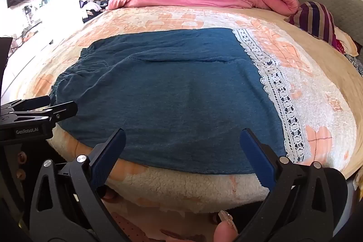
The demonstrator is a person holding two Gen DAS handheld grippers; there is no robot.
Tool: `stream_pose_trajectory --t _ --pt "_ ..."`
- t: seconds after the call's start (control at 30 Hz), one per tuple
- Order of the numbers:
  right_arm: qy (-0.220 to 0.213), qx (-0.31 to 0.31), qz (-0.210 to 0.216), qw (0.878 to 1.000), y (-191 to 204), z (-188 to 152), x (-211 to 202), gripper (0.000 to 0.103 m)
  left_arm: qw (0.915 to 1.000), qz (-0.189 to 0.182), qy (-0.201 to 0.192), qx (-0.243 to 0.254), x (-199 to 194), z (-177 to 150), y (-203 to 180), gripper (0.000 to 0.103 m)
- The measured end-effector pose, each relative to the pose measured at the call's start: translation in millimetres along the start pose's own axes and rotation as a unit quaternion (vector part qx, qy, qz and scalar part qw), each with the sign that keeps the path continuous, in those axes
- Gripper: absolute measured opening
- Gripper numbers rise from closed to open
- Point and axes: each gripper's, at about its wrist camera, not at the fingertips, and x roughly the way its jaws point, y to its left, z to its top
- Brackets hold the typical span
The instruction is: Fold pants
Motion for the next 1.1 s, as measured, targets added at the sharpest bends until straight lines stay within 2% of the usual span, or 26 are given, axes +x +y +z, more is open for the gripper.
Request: stream_pose_trajectory --t 1.1 --pt "0.001 -0.004 -0.012 1.0 2.2 1.6 -0.6 0.095 1.0 -0.007 -0.006 0.003 -3.8 0.9 -1.2 0.099"
